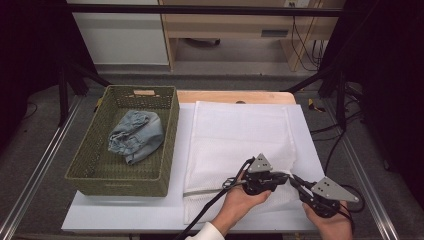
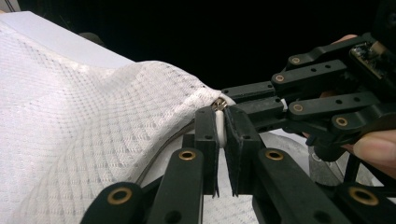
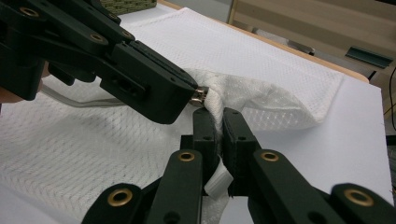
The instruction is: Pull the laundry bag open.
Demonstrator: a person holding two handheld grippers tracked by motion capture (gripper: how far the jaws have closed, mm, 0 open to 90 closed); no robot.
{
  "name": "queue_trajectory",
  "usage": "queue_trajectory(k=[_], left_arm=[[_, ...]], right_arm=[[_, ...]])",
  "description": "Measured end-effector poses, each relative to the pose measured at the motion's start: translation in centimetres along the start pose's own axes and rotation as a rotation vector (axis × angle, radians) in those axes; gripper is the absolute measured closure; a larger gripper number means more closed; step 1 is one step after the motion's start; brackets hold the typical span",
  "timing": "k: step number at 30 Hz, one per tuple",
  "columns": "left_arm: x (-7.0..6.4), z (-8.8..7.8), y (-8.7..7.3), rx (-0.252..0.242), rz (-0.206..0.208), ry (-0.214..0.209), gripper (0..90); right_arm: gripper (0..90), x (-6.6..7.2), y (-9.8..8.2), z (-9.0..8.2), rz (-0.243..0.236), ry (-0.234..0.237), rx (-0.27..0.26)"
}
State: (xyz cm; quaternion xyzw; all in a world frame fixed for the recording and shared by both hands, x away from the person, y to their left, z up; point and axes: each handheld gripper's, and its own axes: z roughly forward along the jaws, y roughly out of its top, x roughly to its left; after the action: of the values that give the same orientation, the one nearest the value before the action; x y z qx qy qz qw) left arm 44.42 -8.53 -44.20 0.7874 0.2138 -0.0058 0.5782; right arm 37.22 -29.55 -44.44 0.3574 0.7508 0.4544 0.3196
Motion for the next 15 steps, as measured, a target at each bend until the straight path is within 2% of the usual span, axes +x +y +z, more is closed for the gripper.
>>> queue_trajectory(k=[6,12,15], left_arm=[[-0.20,-0.02,-0.06,-0.008,0.003,0.008,86.0],[-0.59,0.01,-0.42,-0.020,-0.036,0.033,86.3],[-0.81,-0.03,-0.57,-0.023,-0.040,0.050,86.4]], right_arm=[[85.4,-0.01,-0.04,-0.02,0.012,0.002,0.007],[85.4,-0.05,-0.05,0.05,0.024,0.009,0.017],[85.5,0.03,0.02,0.05,0.031,0.014,0.023]])
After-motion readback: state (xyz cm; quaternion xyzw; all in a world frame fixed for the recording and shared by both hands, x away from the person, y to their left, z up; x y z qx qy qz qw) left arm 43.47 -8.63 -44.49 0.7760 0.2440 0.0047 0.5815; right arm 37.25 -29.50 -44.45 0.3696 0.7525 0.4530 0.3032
